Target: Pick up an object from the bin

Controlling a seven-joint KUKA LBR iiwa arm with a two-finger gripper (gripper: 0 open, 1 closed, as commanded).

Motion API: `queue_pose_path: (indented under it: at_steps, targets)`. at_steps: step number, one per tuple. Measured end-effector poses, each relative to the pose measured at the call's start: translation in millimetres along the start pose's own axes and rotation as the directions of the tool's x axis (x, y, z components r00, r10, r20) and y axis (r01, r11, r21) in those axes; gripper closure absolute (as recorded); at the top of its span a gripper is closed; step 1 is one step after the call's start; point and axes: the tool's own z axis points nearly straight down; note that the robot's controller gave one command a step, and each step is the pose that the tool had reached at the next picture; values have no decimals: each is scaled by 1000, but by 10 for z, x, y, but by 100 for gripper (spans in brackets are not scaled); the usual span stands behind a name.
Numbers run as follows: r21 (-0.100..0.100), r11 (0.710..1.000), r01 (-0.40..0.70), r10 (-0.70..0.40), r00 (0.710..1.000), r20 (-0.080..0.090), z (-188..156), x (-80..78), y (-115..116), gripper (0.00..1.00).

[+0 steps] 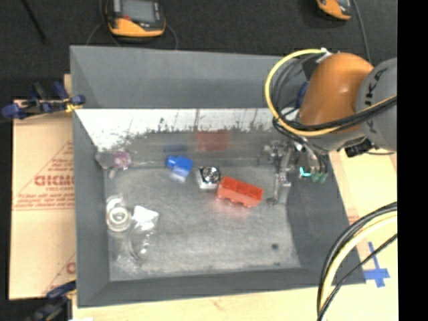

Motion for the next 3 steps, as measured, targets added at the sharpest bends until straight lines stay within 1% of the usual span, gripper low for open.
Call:
queue_pose_path:
  at_steps: [1, 2, 3]
  targets:
    - [-5, 998, -69, 69, 998, 3, 889, -312, 697, 0]
    - [-1, 998, -71, 71, 997, 10, 841, -328, 658, 100]
    - [4, 978, 209, -209, 978, 15, -700, -491, 662, 100]
